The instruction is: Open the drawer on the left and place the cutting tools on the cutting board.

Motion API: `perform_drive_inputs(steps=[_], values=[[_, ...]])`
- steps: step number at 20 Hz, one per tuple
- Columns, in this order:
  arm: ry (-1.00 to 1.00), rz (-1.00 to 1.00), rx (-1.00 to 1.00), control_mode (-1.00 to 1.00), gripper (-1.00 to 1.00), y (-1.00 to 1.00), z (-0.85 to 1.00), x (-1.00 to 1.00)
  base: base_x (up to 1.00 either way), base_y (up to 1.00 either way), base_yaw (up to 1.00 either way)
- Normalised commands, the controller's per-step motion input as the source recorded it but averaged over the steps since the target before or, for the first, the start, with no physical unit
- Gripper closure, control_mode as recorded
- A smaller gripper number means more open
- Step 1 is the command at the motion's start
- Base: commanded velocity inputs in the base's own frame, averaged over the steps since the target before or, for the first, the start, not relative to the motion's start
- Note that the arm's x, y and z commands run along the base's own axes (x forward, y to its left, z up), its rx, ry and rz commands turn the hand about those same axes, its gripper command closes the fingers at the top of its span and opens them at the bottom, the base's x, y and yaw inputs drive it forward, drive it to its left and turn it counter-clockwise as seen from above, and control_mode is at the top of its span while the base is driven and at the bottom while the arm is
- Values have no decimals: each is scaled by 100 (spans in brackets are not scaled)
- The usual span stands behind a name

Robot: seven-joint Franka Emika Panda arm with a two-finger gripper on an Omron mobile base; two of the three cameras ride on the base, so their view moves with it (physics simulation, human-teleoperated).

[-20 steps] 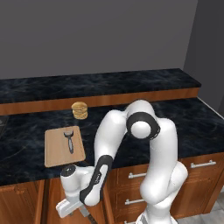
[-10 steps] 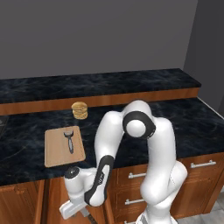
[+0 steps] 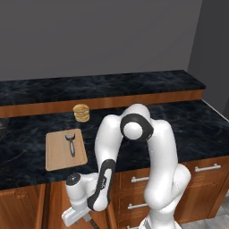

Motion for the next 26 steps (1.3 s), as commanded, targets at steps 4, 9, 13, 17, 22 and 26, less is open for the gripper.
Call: perform_drive_inputs(steps=[4, 9, 13, 17, 22, 26], values=[[0, 1, 0, -100, -100, 0, -16, 0, 0, 0, 0], [0, 0, 0, -100, -100, 0, -20, 6, 0, 0, 0], [0, 0, -1, -100, -100, 0, -25, 13, 0, 0, 0], [0, 0, -2, -100, -100, 0, -24, 11, 0, 0, 0], [0, 0, -1, -100, -100, 0, -31, 0, 0, 0, 0], [0, 1, -2, -100, -100, 0, -32, 0, 0, 0, 0]])
